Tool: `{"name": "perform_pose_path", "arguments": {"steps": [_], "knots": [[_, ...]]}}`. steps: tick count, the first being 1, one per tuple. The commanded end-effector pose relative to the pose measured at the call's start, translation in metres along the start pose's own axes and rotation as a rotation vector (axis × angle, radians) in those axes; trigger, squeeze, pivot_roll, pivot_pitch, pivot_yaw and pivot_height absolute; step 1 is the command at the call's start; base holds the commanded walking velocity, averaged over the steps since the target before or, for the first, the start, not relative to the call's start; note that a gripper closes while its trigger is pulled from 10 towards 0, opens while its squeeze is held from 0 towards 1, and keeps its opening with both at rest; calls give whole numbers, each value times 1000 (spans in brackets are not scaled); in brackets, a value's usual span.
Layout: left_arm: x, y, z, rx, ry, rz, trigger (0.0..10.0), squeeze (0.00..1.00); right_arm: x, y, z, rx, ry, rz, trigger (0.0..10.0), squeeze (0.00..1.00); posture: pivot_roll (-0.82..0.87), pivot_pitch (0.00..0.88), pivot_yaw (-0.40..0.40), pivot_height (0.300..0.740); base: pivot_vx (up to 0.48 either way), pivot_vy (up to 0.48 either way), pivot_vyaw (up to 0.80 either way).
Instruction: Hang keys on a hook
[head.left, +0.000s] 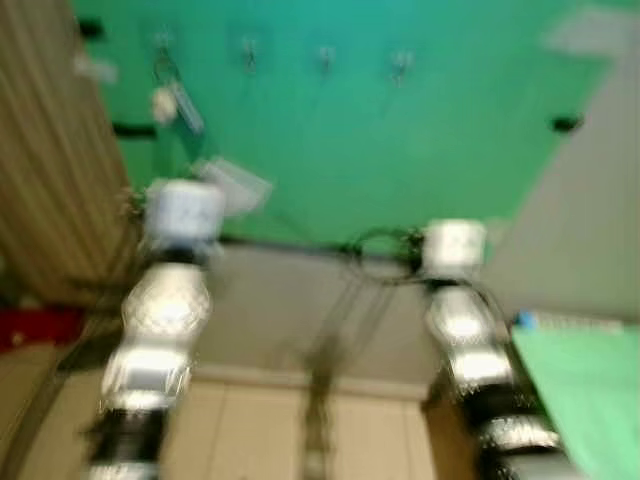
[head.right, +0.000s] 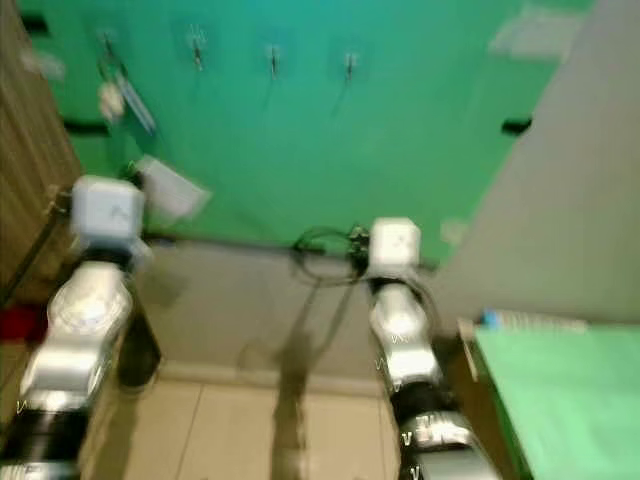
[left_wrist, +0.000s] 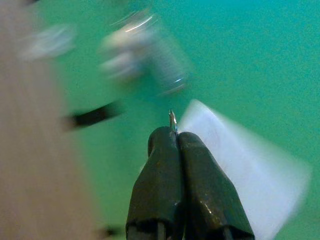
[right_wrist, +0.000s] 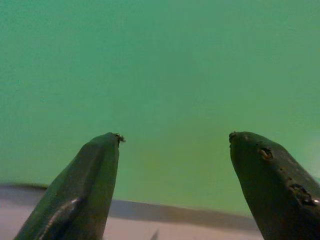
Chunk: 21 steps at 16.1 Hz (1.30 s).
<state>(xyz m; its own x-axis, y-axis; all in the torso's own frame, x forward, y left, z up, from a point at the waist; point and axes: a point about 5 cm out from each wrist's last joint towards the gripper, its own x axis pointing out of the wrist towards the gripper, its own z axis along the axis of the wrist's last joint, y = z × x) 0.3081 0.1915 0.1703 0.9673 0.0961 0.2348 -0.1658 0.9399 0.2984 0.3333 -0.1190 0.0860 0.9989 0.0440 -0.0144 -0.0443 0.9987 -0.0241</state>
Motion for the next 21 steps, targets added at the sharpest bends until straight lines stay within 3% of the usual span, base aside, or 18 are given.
{"name": "perform_pose_path", "arguments": {"steps": [1,4,8,11,15,17,21], "knots": [[3,-19,11,-19,-32,-56,10000,0,1,-21,2,-25,-12,-51,10000,0,112,0,-47,740,0,0,0],[16,-22,22,-47,-60,-208,10000,0,2,-19,1,-22,-3,-39,10000,0,125,0,-51,740,0,0,0],[21,-14,24,-68,-47,-202,10000,0,3,-16,2,-17,-7,-29,10000,0,125,0,-49,740,0,0,0],[19,-20,24,-86,-47,-241,10000,0,2,-18,1,-18,-6,-29,10000,0,121,0,-50,740,0,0,0],[35,-9,39,-83,-77,-400,10000,0,-1,-18,-2,-18,3,-25,10000,0,113,0,-53,740,0,0,0],[41,0,57,-147,-126,-539,10000,0,-1,-19,-2,-17,5,-21,10000,0,105,0,-54,740,0,0,0],[53,17,74,-310,-156,-570,10000,0,-2,-21,-2,-16,6,-14,10000,0,95,0,-55,740,0,0,0]]}}
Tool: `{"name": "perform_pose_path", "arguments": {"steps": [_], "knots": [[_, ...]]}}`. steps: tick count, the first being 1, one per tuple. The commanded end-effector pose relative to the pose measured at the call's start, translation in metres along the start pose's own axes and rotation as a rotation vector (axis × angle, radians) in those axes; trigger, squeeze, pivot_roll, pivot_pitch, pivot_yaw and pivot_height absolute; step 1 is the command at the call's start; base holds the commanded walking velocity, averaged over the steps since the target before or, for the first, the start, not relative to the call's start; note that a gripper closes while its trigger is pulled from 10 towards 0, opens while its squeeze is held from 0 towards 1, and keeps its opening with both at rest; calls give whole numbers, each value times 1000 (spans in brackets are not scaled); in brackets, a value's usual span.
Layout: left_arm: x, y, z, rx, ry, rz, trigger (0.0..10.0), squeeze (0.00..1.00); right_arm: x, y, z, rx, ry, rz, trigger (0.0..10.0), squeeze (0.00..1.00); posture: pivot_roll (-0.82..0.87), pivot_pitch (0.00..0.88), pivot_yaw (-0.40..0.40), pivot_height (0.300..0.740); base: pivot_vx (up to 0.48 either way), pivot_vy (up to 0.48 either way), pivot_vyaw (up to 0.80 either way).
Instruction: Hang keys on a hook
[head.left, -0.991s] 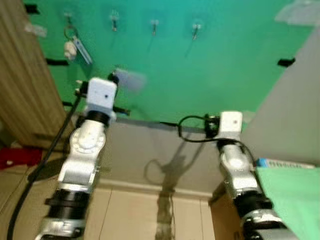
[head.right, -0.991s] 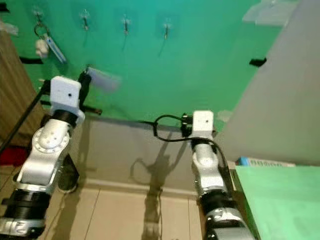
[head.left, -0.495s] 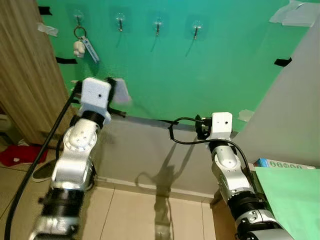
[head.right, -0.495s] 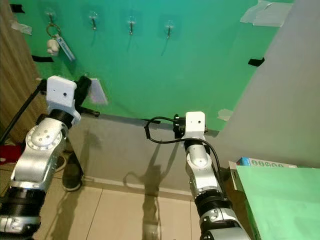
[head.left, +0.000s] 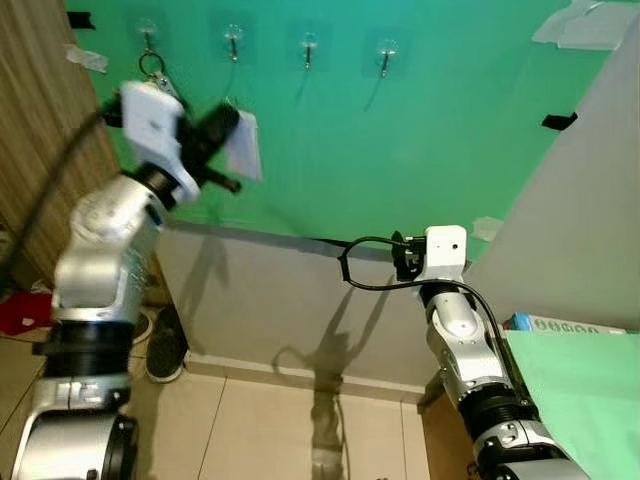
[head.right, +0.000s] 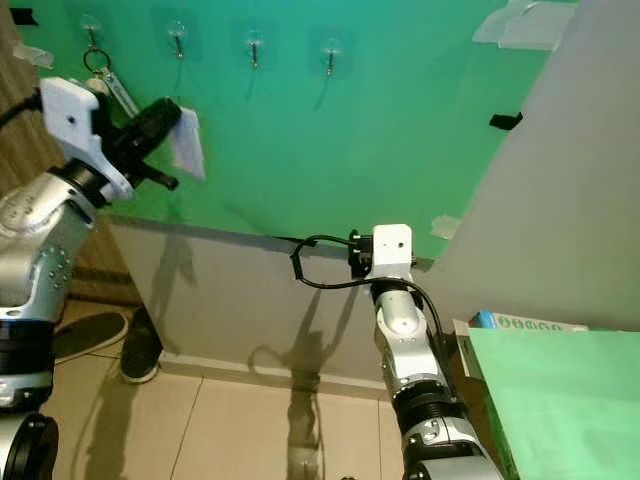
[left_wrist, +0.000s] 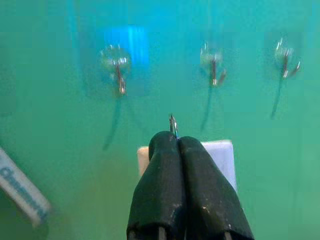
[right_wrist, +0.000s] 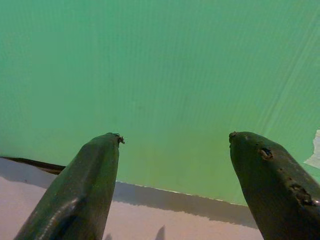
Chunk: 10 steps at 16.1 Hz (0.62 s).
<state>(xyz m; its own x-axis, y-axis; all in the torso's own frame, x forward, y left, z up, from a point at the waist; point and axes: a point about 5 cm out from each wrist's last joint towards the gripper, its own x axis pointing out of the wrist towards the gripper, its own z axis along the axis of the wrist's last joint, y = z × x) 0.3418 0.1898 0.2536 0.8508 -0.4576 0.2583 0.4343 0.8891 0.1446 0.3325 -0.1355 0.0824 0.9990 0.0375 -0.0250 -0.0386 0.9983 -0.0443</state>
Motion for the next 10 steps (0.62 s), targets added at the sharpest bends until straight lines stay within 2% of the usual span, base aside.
{"name": "perform_pose_path", "arguments": {"steps": [1,2,3,5,10], "knots": [[3,2,5,-37,-16,-13,10000,0,0,-5,2,5,-5,-7,10000,0,90,0,-57,740,0,0,0],[8,8,11,-127,-64,-20,10000,0,0,-5,2,5,-3,-3,10000,0,87,0,-62,740,0,0,0],[14,9,17,-177,-98,-52,10000,0,0,-4,2,3,-4,4,10000,0,86,0,-64,740,0,0,0],[20,8,24,-218,-133,-99,10000,0,1,-3,3,-1,-7,13,10000,0,83,0,-65,740,0,0,0],[32,13,22,-260,-140,-102,10000,0,2,-2,4,-2,-10,24,10000,0,80,0,-68,740,0,0,0]]}}
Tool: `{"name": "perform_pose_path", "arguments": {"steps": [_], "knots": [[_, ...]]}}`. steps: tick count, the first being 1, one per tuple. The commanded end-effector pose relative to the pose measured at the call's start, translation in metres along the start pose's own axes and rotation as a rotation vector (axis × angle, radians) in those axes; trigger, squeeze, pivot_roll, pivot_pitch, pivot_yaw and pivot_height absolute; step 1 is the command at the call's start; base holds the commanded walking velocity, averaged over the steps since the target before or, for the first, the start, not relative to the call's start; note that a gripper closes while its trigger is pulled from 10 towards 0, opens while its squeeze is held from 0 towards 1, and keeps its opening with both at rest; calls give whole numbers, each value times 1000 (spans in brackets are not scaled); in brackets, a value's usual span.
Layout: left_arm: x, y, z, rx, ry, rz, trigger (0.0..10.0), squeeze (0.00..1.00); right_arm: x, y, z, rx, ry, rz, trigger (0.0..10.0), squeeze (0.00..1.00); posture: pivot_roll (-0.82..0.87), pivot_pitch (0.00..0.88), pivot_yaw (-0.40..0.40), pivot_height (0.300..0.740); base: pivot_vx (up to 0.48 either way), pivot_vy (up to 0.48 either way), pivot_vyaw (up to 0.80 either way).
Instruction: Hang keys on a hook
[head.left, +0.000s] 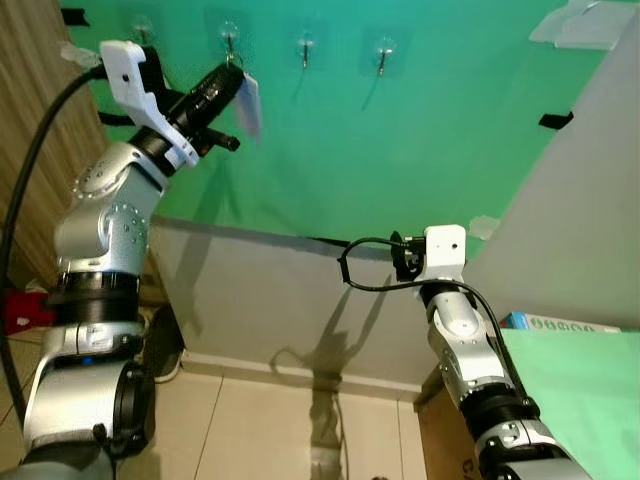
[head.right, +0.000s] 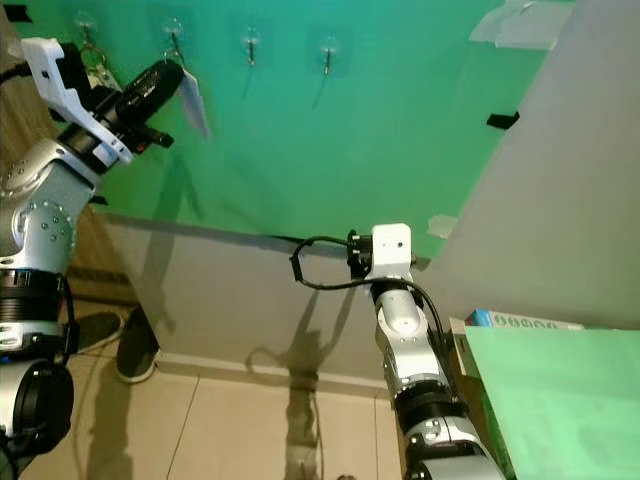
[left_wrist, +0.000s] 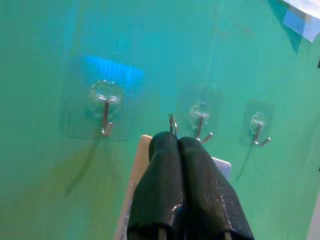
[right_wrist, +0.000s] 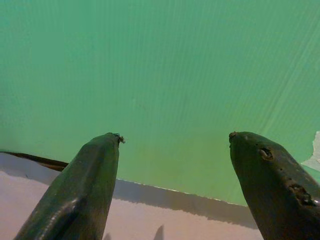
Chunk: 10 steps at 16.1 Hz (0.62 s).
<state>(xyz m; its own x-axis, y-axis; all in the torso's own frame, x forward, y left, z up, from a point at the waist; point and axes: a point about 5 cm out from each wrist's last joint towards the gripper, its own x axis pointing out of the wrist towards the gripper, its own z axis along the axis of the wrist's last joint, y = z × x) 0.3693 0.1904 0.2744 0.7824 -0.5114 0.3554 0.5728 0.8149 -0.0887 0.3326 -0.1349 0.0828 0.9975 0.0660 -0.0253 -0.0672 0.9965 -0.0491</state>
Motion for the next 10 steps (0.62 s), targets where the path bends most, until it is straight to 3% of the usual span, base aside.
{"name": "perform_pose_path", "arguments": {"steps": [1,5,10], "knots": [[8,-1,9,5,-34,-17,10000,0,2,-2,4,2,-9,-2,10000,0,79,0,-68,740,0,0,0],[6,23,13,-8,-64,71,10000,0,1,-2,3,1,-9,2,10000,0,72,0,-68,740,0,0,0],[13,26,14,-10,-80,66,10000,0,1,0,2,-1,-8,9,10000,0,70,0,-65,740,0,0,0]]}}
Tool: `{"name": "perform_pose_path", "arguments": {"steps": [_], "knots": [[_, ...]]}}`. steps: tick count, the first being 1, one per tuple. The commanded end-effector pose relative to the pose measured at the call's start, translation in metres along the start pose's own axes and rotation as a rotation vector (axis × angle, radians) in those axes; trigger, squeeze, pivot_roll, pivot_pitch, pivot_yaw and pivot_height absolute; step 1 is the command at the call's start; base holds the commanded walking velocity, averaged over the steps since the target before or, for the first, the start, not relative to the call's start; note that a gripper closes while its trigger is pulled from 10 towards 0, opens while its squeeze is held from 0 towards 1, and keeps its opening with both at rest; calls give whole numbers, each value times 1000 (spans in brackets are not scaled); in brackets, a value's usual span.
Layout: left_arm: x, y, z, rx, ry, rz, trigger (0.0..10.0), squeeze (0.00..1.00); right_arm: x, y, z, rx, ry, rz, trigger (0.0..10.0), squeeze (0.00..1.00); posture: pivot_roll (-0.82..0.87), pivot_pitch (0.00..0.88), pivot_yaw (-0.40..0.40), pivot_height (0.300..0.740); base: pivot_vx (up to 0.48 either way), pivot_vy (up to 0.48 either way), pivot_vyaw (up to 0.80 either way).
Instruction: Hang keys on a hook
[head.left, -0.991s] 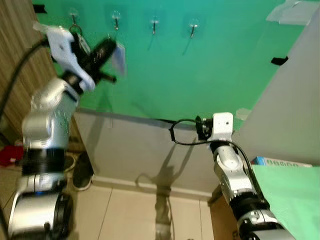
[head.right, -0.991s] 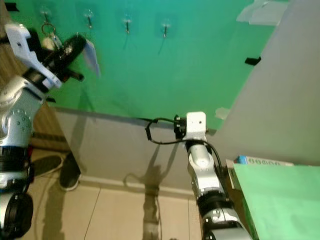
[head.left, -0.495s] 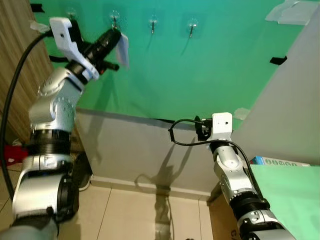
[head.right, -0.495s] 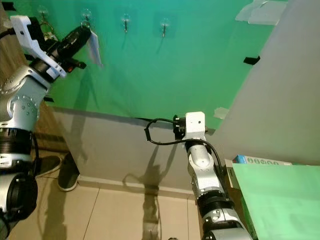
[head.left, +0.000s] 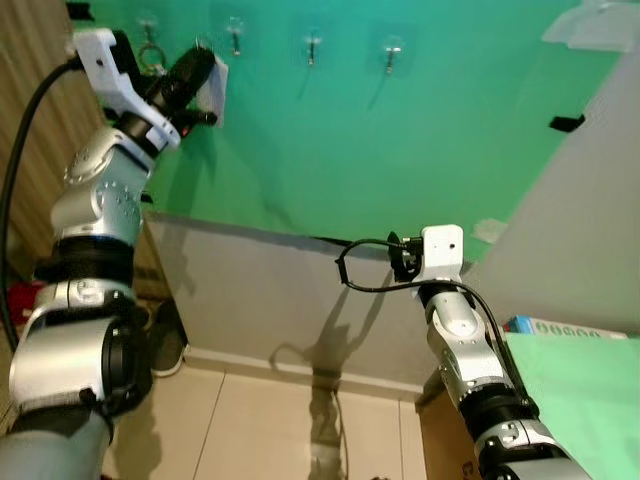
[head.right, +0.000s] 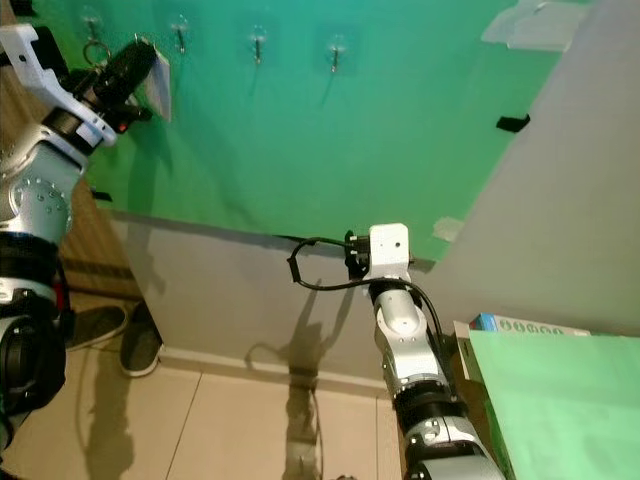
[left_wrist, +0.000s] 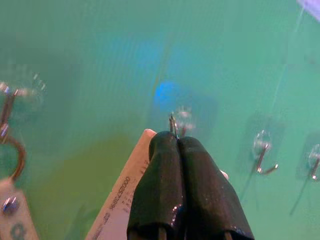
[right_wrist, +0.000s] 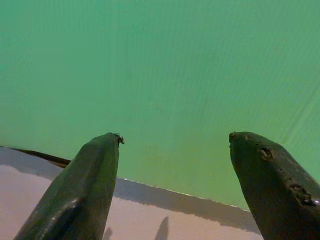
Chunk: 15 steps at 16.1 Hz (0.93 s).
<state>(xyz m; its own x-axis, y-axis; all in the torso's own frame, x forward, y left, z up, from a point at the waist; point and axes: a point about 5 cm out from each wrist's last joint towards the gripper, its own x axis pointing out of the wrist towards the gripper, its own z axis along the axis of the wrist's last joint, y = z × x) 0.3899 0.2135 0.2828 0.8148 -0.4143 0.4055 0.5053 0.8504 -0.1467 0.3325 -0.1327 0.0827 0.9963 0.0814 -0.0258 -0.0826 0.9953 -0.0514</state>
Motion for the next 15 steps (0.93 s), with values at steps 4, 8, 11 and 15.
{"name": "perform_pose_path", "arguments": {"steps": [4,8,11,15], "knots": [[11,-14,-1,58,16,-78,10000,0,0,-2,2,2,-6,-5,10000,0,70,0,-65,740,0,0,0],[15,-20,-10,96,65,-115,10000,0,-1,-1,1,5,-3,-7,10000,0,66,0,-56,740,0,0,0],[17,-20,-16,87,93,-115,10000,0,-1,0,1,7,-4,-9,10000,0,60,0,-50,740,0,0,0],[23,-20,-14,79,90,-110,10000,0,-2,-2,2,-17,-15,-7,10000,0,47,0,-46,740,0,0,0]]}}
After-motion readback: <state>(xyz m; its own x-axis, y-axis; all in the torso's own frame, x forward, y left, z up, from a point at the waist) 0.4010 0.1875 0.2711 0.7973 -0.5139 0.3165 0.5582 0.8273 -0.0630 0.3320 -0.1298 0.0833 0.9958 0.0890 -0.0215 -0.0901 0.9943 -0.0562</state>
